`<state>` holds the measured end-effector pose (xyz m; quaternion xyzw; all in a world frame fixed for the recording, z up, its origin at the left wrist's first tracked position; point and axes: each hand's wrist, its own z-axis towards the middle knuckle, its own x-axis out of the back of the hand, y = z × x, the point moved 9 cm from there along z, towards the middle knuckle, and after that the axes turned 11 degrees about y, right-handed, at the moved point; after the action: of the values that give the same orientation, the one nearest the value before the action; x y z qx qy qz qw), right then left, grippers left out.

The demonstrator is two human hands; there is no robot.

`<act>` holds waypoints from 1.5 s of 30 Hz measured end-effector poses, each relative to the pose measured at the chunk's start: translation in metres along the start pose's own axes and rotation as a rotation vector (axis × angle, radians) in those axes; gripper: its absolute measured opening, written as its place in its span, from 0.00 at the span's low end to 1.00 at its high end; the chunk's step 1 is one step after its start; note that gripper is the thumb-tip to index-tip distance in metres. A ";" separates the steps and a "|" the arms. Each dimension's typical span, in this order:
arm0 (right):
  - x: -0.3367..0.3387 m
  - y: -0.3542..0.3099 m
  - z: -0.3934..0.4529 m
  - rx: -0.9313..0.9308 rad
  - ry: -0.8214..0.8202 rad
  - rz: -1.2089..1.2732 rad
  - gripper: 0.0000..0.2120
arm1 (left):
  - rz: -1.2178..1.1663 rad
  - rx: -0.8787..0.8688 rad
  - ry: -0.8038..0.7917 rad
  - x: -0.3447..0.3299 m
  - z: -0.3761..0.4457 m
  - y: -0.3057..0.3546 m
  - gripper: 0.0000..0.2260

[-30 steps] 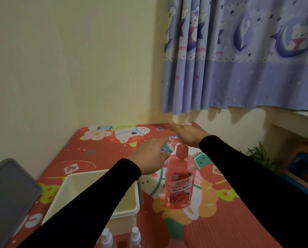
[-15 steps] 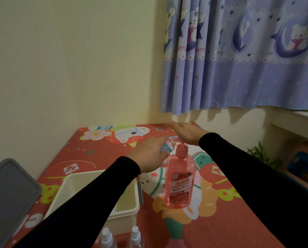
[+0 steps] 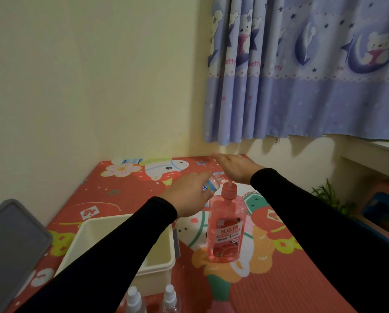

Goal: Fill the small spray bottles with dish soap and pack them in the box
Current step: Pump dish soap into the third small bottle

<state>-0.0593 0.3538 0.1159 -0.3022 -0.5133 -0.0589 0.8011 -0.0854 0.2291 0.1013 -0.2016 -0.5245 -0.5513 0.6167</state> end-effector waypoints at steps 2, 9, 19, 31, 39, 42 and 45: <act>-0.001 0.000 -0.001 -0.007 -0.002 -0.013 0.28 | -0.001 -0.002 0.000 0.000 0.001 0.000 0.22; -0.028 0.009 -0.002 -0.002 -0.071 -0.004 0.28 | 0.004 -0.001 -0.034 -0.015 -0.006 -0.005 0.25; -0.011 0.004 0.005 0.005 -0.029 0.032 0.28 | -0.009 -0.004 0.000 -0.003 -0.001 -0.002 0.23; -0.013 0.004 0.004 0.010 -0.045 0.127 0.29 | -0.041 0.017 -0.010 -0.008 -0.002 -0.005 0.24; -0.026 0.008 0.000 0.011 -0.074 0.132 0.27 | -0.004 0.005 -0.026 -0.016 -0.005 -0.006 0.24; -0.029 0.009 0.000 0.008 -0.079 0.107 0.28 | 0.004 0.005 -0.039 -0.016 -0.005 -0.004 0.24; -0.022 0.004 -0.001 0.021 -0.074 0.120 0.29 | -0.012 0.020 -0.049 -0.012 -0.004 -0.005 0.24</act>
<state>-0.0666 0.3520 0.0953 -0.3260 -0.5242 0.0056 0.7867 -0.0865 0.2300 0.0877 -0.2058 -0.5459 -0.5446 0.6025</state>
